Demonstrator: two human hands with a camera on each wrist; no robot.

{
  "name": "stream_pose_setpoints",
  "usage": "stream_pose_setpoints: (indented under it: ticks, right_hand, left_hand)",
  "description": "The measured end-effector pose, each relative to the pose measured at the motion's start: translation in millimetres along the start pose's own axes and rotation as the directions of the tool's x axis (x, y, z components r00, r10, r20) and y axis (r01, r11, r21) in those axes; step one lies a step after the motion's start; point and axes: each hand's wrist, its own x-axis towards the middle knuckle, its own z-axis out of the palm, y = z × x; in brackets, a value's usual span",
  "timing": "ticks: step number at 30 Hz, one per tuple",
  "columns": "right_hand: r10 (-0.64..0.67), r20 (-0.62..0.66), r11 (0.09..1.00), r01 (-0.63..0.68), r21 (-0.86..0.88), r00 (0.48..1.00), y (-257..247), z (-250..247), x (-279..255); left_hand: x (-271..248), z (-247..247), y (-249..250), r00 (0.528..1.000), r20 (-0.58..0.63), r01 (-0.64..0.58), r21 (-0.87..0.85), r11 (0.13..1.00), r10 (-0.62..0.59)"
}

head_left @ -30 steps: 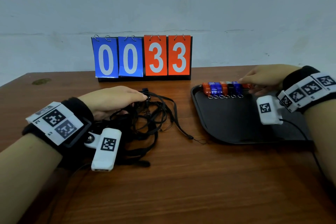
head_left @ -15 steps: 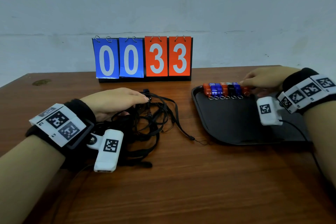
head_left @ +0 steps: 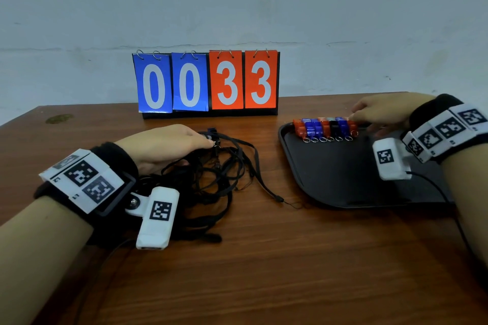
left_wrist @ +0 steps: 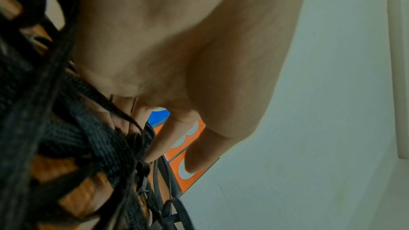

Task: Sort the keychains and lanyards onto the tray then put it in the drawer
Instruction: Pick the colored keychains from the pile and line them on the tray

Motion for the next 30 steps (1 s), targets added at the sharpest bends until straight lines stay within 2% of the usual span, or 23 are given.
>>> stream_pose_setpoints:
  ticks: [4,8,10,13,15,19,22,25,30]
  right_hand:
    - [-0.035,-0.03,0.988,0.03,-0.149,0.999,-6,-3,-8]
    - [-0.167,-0.119,0.952,0.129,-0.277,0.979,-17,-10,-22]
    - [-0.216,-0.103,0.958,0.19,-0.214,0.971,-24,-11,-28]
    - [-0.296,-0.076,0.955,0.295,-0.021,0.952,-36,-7,-41]
    - [-0.389,-0.044,0.919,0.391,0.054,0.92,-47,-2,-52]
    - [-0.552,0.054,0.832,0.545,0.108,0.832,-71,13,-75]
    - [-0.614,0.138,0.781,0.573,0.247,0.777,-82,24,-88]
    - [-0.667,0.185,0.737,0.602,0.307,0.722,-88,32,-96]
    - [-0.699,0.22,0.702,0.595,0.393,0.68,-91,38,-101]
  left_hand:
    - [-3,-1,1,1.0,0.011,-0.017,0.043,0.999,0.016]
    - [-9,-1,5,0.987,-0.055,-0.153,0.011,0.988,0.153]
    - [-10,0,8,0.974,-0.067,-0.217,-0.039,0.975,0.214]
    - [-13,1,10,0.967,-0.045,-0.253,-0.195,0.948,0.249]
    - [-14,2,10,0.962,-0.003,-0.262,-0.287,0.921,0.272]
    - [-16,1,8,0.943,0.101,-0.264,-0.352,0.898,0.317]
    - [-18,1,9,0.92,0.168,-0.253,-0.435,0.864,0.354]
    - [-19,2,11,0.895,0.196,-0.251,-0.522,0.815,0.4]
    - [-22,4,14,0.842,0.249,-0.215,-0.657,0.723,0.478]
